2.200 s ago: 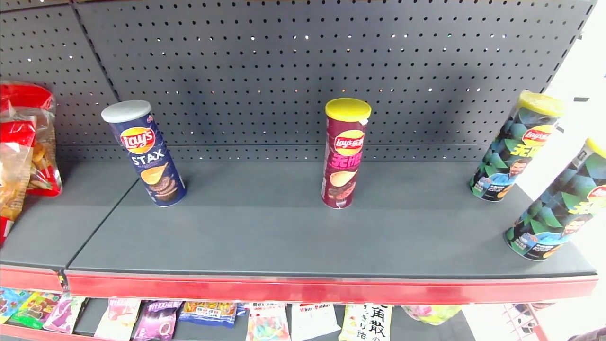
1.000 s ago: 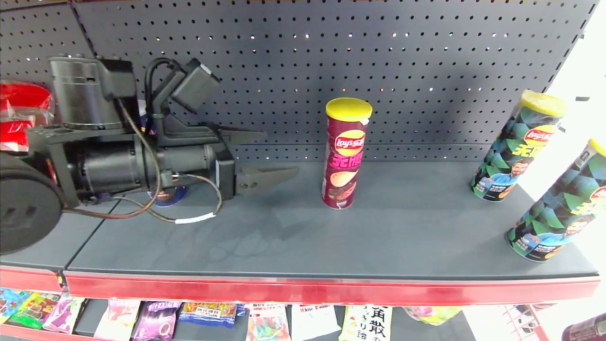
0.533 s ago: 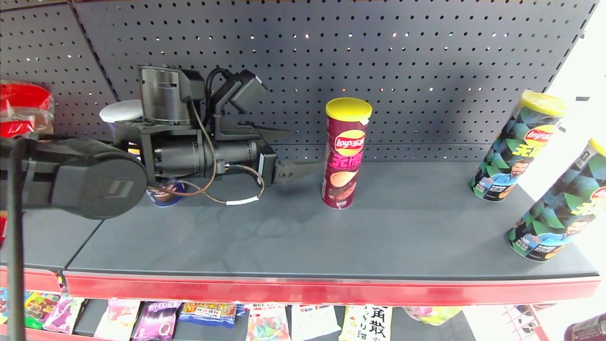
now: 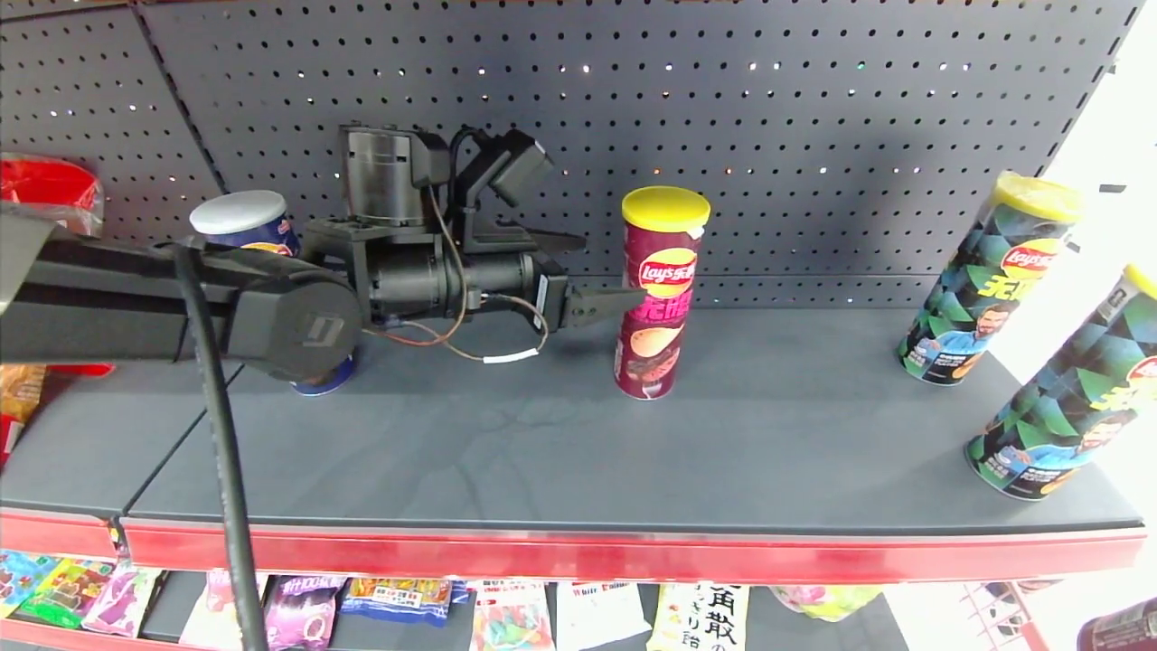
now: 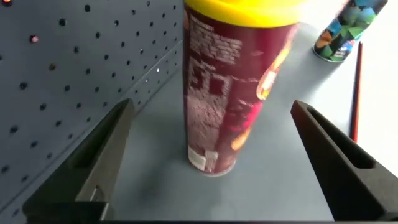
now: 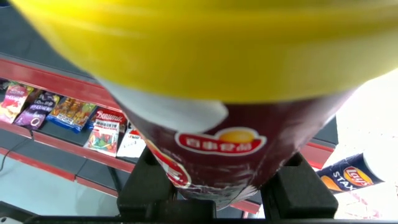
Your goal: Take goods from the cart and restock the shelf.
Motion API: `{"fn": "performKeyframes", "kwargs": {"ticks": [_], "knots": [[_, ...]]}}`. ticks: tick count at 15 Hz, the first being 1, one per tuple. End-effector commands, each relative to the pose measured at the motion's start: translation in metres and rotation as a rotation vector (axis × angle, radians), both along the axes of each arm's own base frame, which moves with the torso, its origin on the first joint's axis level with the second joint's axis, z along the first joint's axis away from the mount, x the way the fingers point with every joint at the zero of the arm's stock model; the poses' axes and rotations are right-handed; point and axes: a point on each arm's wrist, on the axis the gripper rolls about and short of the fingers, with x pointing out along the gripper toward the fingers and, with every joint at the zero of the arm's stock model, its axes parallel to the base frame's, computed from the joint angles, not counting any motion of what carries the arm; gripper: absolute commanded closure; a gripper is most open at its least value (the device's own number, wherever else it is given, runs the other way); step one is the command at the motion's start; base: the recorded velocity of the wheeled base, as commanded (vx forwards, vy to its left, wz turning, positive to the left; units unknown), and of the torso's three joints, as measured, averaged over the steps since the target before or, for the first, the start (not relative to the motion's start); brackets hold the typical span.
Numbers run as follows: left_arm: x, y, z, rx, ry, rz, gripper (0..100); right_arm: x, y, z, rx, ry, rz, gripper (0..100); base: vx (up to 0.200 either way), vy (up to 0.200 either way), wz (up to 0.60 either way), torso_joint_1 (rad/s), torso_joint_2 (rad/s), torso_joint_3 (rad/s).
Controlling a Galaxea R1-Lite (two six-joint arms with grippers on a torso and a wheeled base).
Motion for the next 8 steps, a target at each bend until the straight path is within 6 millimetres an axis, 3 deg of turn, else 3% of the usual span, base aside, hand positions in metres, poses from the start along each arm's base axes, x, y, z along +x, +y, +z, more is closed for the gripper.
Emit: {"fn": "performKeyframes", "kwargs": {"ticks": [1, 8], "knots": [[0.005, -0.009, -0.006, 0.002, 0.009, -0.019, 0, 0.0, 0.0, 0.0, 0.004, 0.002, 0.001, 100, 0.0, 0.0, 0.0, 0.0, 0.0, 0.0], [0.021, -0.031, -0.016, -0.008, 0.008, -0.073, 0, 0.001, 0.0, 0.0, 0.003, 0.007, -0.001, 100, 0.0, 0.0, 0.0, 0.0, 0.0, 0.0]]}}
